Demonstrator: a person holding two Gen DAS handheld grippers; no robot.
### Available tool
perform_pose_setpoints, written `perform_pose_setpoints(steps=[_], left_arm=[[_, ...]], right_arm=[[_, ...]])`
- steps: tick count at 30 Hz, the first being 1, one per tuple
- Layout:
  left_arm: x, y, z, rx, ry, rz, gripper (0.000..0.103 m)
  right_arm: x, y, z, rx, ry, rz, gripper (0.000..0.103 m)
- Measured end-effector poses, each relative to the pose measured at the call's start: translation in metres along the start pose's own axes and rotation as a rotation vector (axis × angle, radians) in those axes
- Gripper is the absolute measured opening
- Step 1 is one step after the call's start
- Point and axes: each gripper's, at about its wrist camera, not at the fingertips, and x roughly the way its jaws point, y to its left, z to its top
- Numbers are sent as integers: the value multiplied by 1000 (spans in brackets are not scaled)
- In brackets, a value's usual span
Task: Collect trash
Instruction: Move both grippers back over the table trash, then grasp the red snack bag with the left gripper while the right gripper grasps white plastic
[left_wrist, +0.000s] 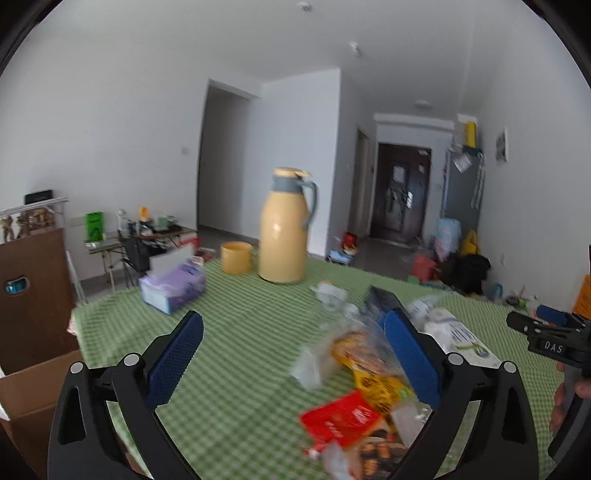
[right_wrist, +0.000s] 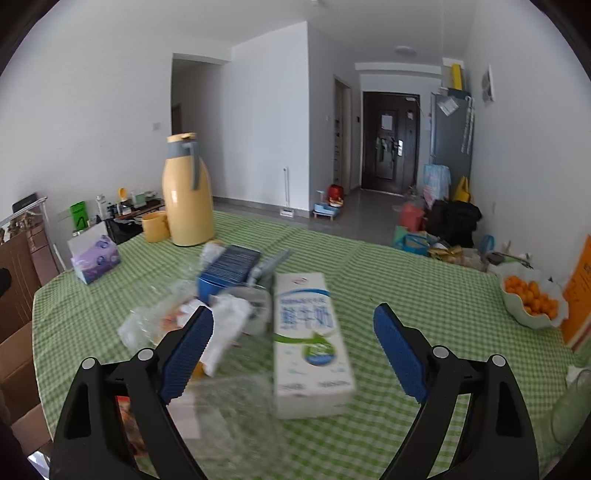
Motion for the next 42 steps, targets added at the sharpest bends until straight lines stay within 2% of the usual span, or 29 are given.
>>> perform_pose_setpoints(steps=[3,9,12,15,19,22,24,26,27,30,34,35,36,38,39,42], left_arm=[[10,-16,-10,23,31,-12,96],[25,-17,-16,41,64,-10,96],[35,-10,-16,44,98,-21,96],[43,-6,-31,41,189,-35,96],[56,2,-59,5,322,-60,96],[61,8,-75,-32,405,-91,96],[62,11,-83,-58,452,-115,96],[64,11,-93,-98,508,-150,96],[66,10,-97,-112,535,-166,96],[72,2,-110,-131,599,-203,96],[81,-12,-116,-100,595,-214,93],[82,-16,-117,-81,595,-215,77],[84,-19,-118,-62,602,-212,49],[87,-19,-117,-73,611,-217,29],[86,-17,-114,-88,603,-227,14],[74,-15,-93,-45,525,-229,4]], right_arm=[[3,-6,-2,10,10,-2,85],[10,-14,-4,25,21,14,85],[18,-10,-5,39,52,55,85],[29,2,-4,46,108,155,85],[62,35,1,4,235,257,67],[90,53,0,-11,300,242,57],[104,59,-2,8,337,263,46],[111,61,-4,17,353,259,17],[111,61,-5,28,353,267,8],[92,57,-3,23,294,275,6],[51,44,4,-7,210,260,5],[37,40,4,-23,182,250,5],[28,37,4,-32,172,244,5],[10,29,3,-39,152,237,5],[4,26,2,-41,145,231,5],[-14,16,-1,-42,122,207,5]])
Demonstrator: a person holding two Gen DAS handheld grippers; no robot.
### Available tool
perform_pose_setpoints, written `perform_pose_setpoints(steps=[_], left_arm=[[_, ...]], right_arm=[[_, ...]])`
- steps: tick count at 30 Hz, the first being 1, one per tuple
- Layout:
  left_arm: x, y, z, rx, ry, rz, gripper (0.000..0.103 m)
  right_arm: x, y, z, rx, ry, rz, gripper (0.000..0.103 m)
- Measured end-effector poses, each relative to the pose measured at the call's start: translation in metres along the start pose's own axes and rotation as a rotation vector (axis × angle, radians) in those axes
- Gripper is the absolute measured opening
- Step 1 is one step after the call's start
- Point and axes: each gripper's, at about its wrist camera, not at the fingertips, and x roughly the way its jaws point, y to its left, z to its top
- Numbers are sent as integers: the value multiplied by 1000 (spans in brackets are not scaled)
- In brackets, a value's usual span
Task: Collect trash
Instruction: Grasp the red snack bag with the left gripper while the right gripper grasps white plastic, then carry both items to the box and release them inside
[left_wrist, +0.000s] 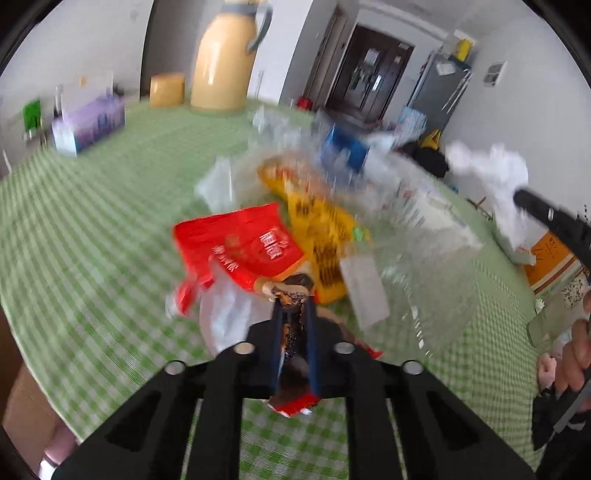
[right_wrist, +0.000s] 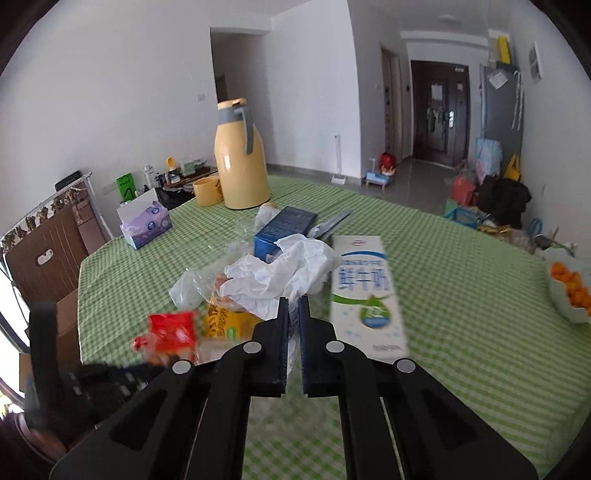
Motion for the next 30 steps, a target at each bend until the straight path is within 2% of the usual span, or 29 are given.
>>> perform_pose_setpoints(steps=[3,7,10,18,24,30], left_arm=[[-30,-7,16,58,-104,21,3],[-88,-13,44,99,-335,65,3],[-107,-14,50,101,-418,113,3],[-121,6,46,79,-441,161,3],[-142,44,38,32,-457,237,3],[-190,126,11,-81,-470,436,3]], right_arm=[[-12,-1,-3,-7,-18,-20,5],[-24,8,-2,-31,-53,-37,5],[-28,17,-2,-50,-63,-35,5],[-16,36,3,-70,-56,-14,6],[10,87,16,-135,-45,81,5],[45,180,27,-246,-20,260,6]])
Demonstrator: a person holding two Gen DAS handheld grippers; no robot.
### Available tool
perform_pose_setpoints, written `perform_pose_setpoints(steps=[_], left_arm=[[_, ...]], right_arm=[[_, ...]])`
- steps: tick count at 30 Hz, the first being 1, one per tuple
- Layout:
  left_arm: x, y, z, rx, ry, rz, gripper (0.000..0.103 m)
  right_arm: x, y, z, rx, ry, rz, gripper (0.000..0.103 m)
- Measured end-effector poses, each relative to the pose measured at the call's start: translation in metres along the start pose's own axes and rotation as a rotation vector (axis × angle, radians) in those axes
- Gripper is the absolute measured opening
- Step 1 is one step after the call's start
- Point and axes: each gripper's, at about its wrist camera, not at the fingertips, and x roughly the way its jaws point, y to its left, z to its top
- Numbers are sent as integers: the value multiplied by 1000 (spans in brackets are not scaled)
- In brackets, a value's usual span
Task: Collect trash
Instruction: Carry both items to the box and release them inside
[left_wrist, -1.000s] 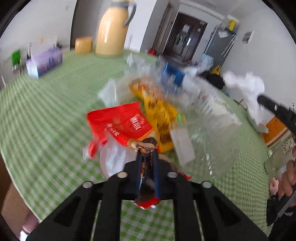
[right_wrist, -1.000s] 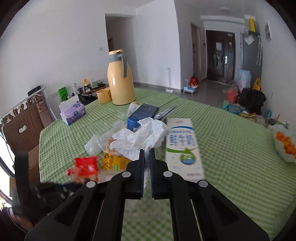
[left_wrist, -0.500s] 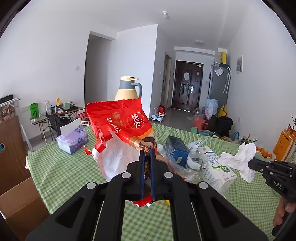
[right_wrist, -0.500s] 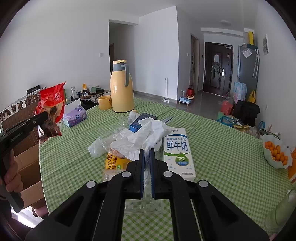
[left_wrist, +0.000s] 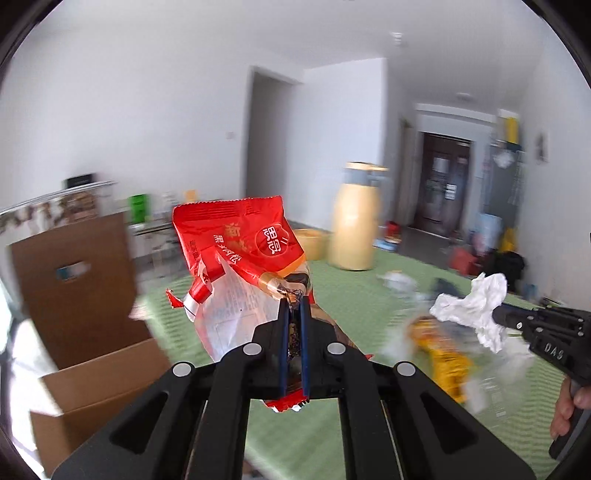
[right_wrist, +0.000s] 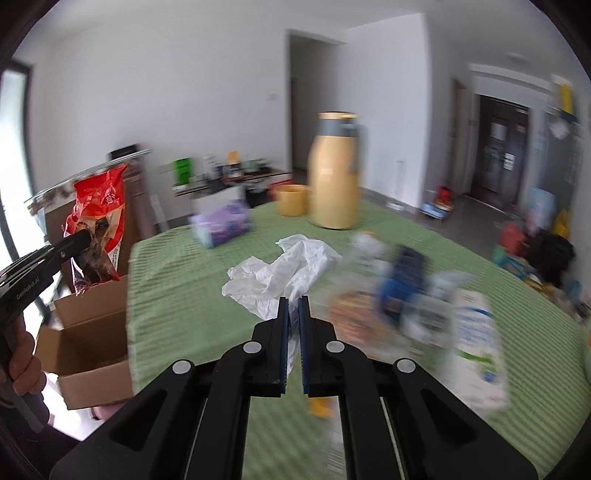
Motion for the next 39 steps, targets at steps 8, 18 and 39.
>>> perform_pose_setpoints(steps=[8,18,39], left_arm=[[-30,149,-27,-109,78,342,3],[-13,268,-86,-345,344,410,3],[85,341,-160,-673,898,208,69]], right_arm=[[84,152,29,-154,62,334,6],[185,307,21,-285,280,555,6],[284,357,-18,-504,628,422,6]])
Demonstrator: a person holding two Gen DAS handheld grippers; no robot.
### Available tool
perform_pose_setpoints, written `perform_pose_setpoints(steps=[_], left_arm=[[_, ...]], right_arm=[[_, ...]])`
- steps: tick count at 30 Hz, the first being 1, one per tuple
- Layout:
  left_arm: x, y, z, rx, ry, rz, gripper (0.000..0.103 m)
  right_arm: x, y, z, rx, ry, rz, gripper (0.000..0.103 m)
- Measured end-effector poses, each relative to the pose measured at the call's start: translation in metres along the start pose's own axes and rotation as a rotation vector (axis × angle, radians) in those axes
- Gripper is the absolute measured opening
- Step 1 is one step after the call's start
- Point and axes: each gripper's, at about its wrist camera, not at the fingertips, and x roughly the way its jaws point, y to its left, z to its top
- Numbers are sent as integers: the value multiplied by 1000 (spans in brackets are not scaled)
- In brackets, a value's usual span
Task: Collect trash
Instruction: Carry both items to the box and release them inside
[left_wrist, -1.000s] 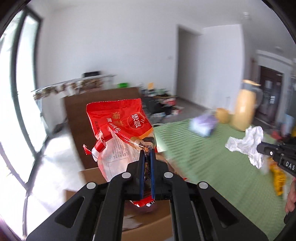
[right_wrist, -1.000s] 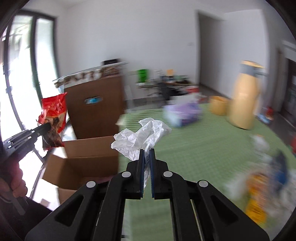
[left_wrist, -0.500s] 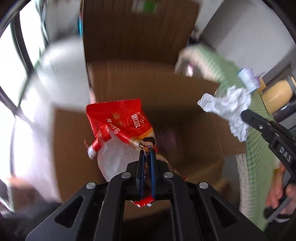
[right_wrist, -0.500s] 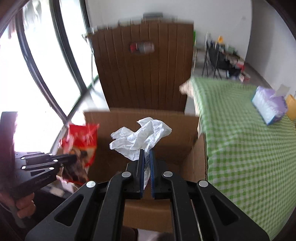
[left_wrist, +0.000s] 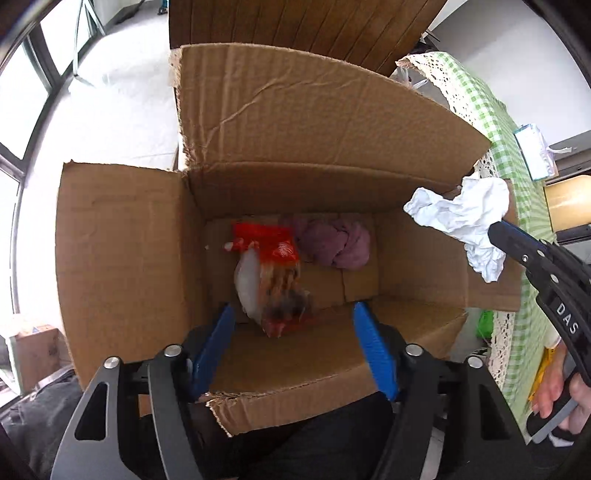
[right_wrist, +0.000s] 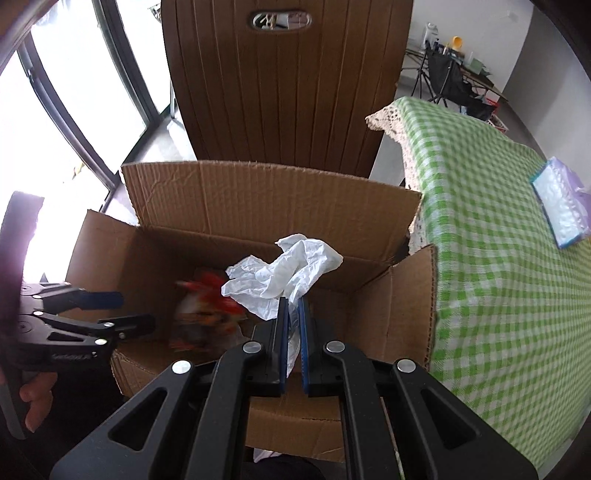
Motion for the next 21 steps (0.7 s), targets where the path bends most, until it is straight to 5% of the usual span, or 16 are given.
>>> perform_pose_setpoints(steps=[3,5,21], left_arm=[[1,3,-5,-5,-19,4,74],[-3,3,-5,-2,-38,15,75],[-36,5,-10,-12,-168,28,77]], right_arm=[[8,2,4,-15,38,-22,16],[13,3,7,-8,69,-53,86],[16,5,9,9,110,-42,88]])
